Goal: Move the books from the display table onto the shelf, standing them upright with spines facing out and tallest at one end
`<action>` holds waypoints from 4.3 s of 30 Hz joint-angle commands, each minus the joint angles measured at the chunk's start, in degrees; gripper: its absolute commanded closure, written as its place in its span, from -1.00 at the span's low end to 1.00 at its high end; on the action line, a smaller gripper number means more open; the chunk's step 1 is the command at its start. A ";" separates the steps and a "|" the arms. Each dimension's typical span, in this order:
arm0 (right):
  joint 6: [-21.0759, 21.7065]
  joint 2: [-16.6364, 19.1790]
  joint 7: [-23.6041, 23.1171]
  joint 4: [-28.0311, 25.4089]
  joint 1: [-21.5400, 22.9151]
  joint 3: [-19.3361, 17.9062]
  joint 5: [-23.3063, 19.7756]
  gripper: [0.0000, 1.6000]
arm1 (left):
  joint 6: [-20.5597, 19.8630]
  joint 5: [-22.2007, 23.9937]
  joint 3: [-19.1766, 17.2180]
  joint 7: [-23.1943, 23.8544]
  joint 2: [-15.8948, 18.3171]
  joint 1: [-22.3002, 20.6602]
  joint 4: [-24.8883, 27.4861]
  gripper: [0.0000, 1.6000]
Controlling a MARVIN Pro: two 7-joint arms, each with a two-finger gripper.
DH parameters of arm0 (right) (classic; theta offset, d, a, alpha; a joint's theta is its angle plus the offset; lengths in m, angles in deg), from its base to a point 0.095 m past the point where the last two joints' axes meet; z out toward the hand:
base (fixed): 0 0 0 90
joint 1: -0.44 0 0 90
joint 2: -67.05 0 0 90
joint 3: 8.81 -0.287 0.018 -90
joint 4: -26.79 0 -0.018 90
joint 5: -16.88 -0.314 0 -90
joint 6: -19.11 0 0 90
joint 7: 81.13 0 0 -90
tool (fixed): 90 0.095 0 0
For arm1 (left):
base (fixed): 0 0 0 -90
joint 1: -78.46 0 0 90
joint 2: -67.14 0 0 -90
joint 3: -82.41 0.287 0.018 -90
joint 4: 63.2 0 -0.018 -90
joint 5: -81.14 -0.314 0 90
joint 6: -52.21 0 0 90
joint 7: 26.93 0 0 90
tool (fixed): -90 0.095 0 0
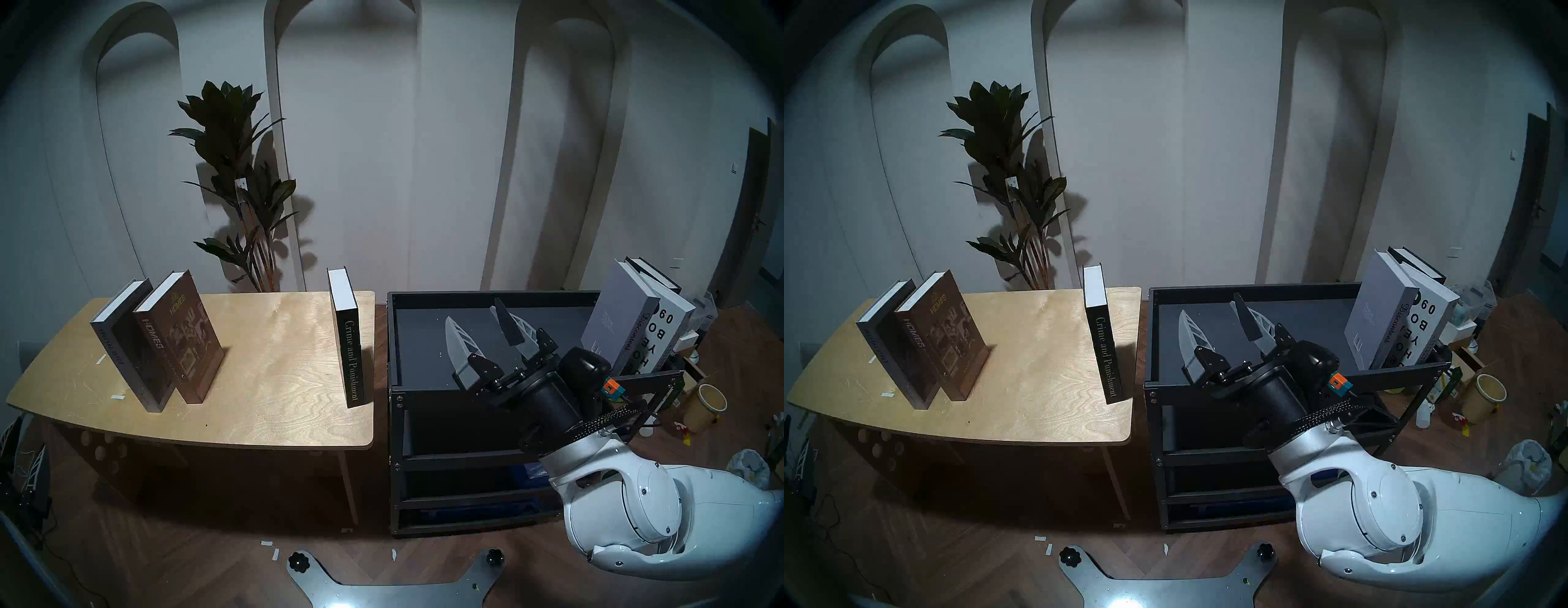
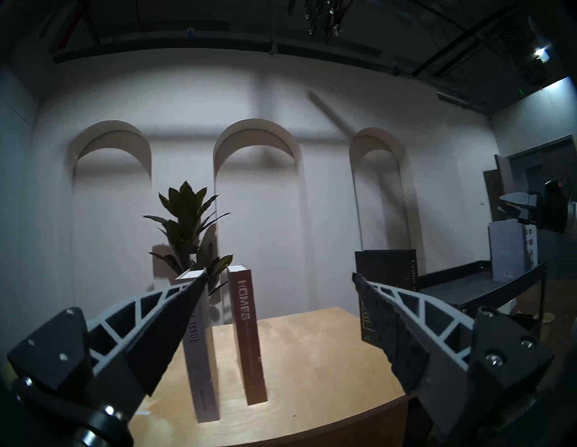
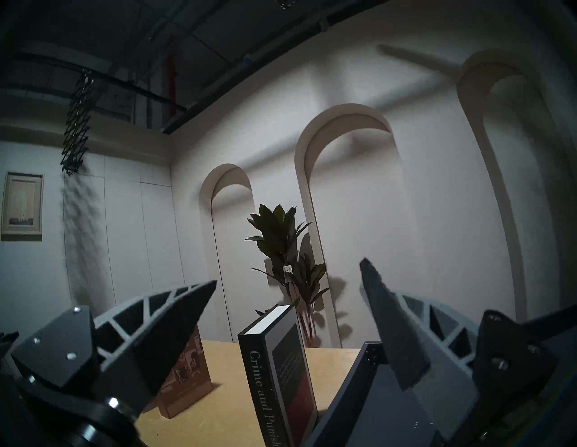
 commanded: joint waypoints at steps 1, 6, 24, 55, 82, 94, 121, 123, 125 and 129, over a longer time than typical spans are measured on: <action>4.88 -0.69 1.08 -0.54 2.17 -0.41 6.48 -1.00 | -2.31 3.29 1.84 1.66 3.75 -2.55 4.51 -1.00; 8.94 -2.47 3.54 0.00 3.13 -0.52 10.00 -1.00 | -4.83 5.35 3.73 1.53 5.63 -4.25 6.80 -1.00; 23.45 -15.34 21.90 3.65 1.56 7.56 24.23 -1.00 | -8.31 4.11 3.80 -2.41 4.73 -3.00 9.34 -1.00; 27.03 -29.51 39.37 20.14 6.70 15.01 35.01 -1.00 | -2.88 -30.98 21.39 -27.88 5.12 -14.63 17.97 -1.00; 25.87 -28.36 41.55 22.24 6.47 15.61 36.43 -1.00 | -12.48 -32.79 25.50 -44.30 9.11 -24.04 8.77 -1.00; 25.71 -27.53 42.79 22.31 5.57 16.58 37.31 -1.00 | -14.17 -34.07 26.52 -47.62 8.81 -24.60 8.05 -1.00; 24.25 -24.53 42.79 23.49 5.91 15.87 36.05 -1.00 | -14.50 -36.39 30.45 -52.36 8.63 -27.40 5.04 -1.00; 24.15 -24.61 42.48 23.87 6.23 15.74 35.89 -1.00 | -14.32 -36.59 31.03 -52.52 8.57 -27.53 4.65 -1.00; 24.08 -24.72 42.23 24.18 6.52 15.59 35.76 -1.00 | -14.19 -36.72 31.48 -52.67 8.55 -27.67 4.42 -1.00; 24.12 -24.63 42.02 24.31 6.81 15.28 35.53 -1.00 | -13.92 -36.77 32.02 -52.90 8.78 -28.09 3.85 -1.00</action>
